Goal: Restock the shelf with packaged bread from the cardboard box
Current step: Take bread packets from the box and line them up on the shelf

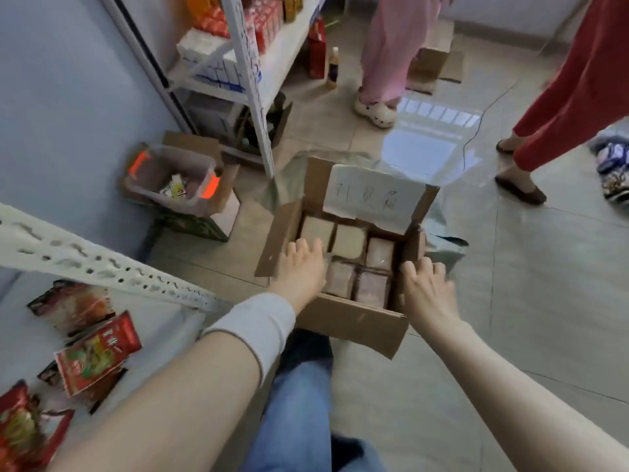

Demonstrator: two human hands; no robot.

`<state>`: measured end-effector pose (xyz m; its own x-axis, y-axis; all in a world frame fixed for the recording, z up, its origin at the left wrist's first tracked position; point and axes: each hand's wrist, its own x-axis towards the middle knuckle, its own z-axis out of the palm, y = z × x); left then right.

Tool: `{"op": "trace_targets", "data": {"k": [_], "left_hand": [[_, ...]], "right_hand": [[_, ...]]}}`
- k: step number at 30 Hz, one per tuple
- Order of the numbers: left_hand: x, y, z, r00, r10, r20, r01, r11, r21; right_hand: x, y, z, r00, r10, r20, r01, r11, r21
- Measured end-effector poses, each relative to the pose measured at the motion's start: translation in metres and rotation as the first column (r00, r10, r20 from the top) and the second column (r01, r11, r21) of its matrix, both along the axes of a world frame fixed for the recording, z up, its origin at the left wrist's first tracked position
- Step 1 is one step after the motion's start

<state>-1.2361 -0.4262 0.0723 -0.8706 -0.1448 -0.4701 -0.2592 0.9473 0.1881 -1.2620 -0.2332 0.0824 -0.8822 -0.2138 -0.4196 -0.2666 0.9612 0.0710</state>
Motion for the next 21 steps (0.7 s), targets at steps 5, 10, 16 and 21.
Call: {"op": "trace_targets", "data": {"k": [5, 10, 16, 21], "left_hand": [[-0.051, -0.02, -0.09, 0.963, 0.199, 0.181, -0.227, 0.962, 0.152], [-0.078, -0.03, -0.181, 0.806, 0.505, 0.309, -0.578, 0.784, 0.228], [-0.089, -0.022, -0.291, 0.693, 0.678, 0.245, -0.721, 0.642, 0.263], [-0.081, -0.023, -0.308, 0.706, 0.7, 0.108, -0.699, 0.663, 0.267]], "right_hand": [[-0.043, -0.022, -0.095, 0.972, -0.111, 0.205, 0.114, 0.993, -0.005], [-0.101, -0.04, -0.183, 0.873, -0.336, 0.354, 0.406, 0.903, -0.143], [-0.167, -0.057, -0.32, 0.736, -0.479, 0.478, 0.643, 0.716, -0.272], [-0.171, -0.066, -0.367, 0.658, -0.586, 0.473, 0.743, 0.607, -0.281]]}}
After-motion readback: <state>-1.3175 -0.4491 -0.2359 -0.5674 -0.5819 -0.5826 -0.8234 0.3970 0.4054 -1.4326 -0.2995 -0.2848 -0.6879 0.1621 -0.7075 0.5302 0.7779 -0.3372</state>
